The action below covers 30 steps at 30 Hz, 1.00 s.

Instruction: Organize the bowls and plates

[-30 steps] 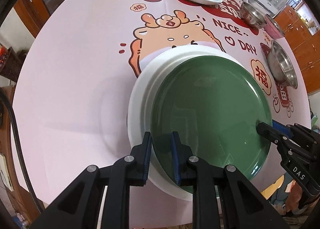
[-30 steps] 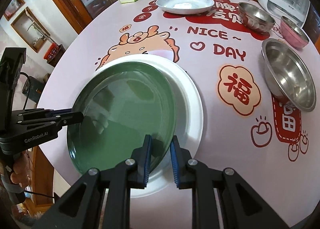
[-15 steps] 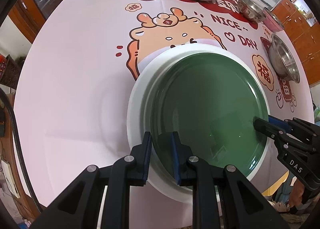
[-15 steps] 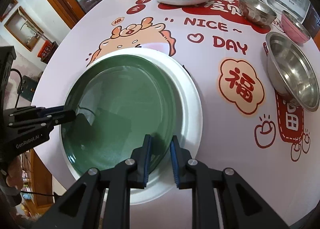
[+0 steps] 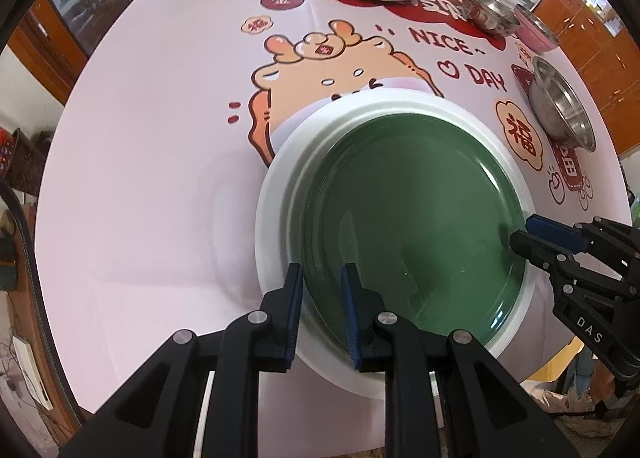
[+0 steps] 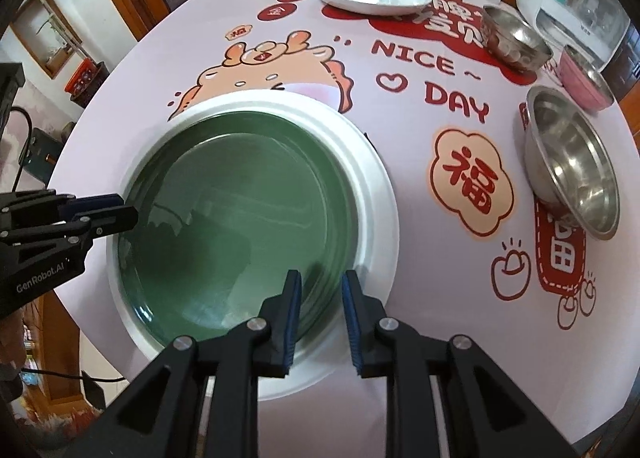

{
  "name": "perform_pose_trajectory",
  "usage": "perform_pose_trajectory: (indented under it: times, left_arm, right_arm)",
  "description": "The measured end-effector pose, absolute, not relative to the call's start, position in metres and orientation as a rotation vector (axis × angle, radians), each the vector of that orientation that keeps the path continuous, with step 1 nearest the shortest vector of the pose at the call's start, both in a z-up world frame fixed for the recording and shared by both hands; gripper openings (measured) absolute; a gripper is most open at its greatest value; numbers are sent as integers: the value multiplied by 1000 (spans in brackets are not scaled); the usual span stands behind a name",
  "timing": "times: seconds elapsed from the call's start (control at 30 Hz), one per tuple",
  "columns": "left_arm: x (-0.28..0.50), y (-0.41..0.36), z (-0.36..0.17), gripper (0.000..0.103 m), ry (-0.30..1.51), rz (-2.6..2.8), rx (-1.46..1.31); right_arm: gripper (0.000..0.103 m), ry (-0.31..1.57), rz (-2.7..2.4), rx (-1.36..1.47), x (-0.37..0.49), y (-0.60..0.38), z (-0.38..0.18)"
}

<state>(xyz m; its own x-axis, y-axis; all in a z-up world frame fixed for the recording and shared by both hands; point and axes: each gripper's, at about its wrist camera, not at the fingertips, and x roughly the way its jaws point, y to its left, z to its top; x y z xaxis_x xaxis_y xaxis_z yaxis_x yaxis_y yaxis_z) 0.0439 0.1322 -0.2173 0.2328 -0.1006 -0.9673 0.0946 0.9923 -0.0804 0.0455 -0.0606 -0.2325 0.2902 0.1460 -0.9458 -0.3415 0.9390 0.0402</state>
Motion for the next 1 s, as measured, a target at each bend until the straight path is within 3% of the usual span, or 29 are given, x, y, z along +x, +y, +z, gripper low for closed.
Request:
perform_pose_trajectory:
  times: [0.1,0.8,1.0]
  left_arm:
    - [44,132,-212,18,1318,-137,-4]
    - [29,120,-174,19,1243,-125,7]
    - [18,110,-157,24,1199,-104,14]
  right_arm:
    - [33,1219,322,-187,44,-61,-227]
    - [33,1177,349,-147,27,-72,-198]
    - [33,1128,381,-166,16,-77,-182]
